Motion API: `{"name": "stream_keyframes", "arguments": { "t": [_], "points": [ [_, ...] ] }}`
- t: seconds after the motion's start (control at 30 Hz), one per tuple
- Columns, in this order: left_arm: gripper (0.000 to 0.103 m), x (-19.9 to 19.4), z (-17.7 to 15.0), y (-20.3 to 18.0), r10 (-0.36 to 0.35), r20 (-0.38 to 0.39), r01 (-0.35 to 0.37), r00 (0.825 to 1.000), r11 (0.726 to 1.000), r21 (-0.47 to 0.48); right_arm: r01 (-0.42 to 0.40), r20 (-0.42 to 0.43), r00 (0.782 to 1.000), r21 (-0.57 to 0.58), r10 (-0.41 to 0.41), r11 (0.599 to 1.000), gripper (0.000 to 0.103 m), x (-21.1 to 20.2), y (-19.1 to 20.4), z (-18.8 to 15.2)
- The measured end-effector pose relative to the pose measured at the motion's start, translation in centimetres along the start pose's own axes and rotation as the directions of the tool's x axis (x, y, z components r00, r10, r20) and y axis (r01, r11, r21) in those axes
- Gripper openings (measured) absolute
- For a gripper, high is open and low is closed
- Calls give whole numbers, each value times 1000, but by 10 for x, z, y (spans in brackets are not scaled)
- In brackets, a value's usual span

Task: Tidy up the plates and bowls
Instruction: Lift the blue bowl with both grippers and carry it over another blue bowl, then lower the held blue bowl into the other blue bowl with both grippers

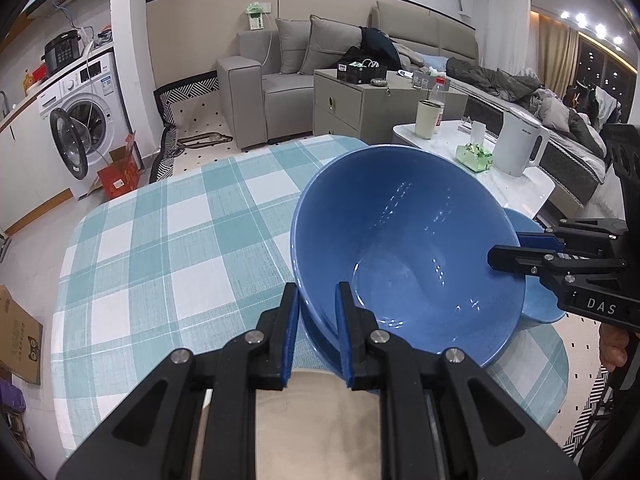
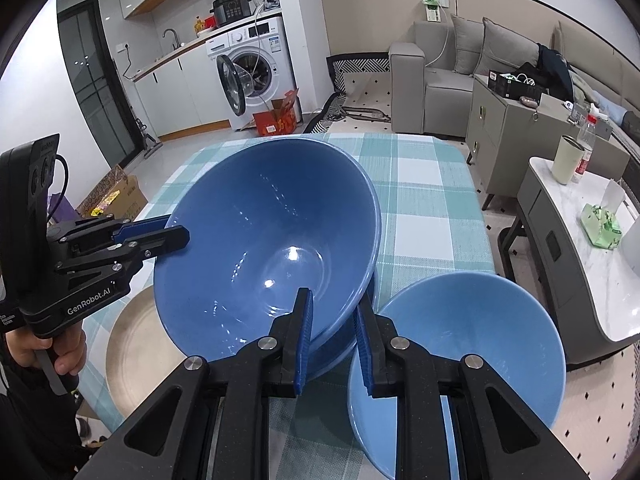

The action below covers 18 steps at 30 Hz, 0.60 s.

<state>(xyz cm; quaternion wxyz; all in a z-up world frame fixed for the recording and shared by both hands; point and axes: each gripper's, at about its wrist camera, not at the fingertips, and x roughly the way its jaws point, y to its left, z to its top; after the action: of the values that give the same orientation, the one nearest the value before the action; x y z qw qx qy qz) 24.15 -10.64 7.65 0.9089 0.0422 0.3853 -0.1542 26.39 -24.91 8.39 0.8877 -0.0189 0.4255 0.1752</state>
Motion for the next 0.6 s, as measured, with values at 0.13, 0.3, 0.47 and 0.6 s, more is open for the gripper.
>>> {"name": "stream_keyframes", "arguments": {
  "t": [0.13,0.3,0.47,0.6],
  "points": [
    [16,5,-4,1,-3,-17,3,1000,1000,1,-2,-19,1000,-5,2,1000,21,4,0,-5],
    [16,9,-8,0,3,-29,-3,1000,1000,6,-3,-42,999,-1,2,1000,21,11,1,-10],
    [16,13,-10,1,16,-40,-16,999,1000,6,-3,-60,998,-17,2,1000,22,16,6,-13],
    [16,17,-12,2,24,-49,-24,998,1000,5,-1,-74,997,-30,-1,1000,22,20,8,-13]
  ]
}}
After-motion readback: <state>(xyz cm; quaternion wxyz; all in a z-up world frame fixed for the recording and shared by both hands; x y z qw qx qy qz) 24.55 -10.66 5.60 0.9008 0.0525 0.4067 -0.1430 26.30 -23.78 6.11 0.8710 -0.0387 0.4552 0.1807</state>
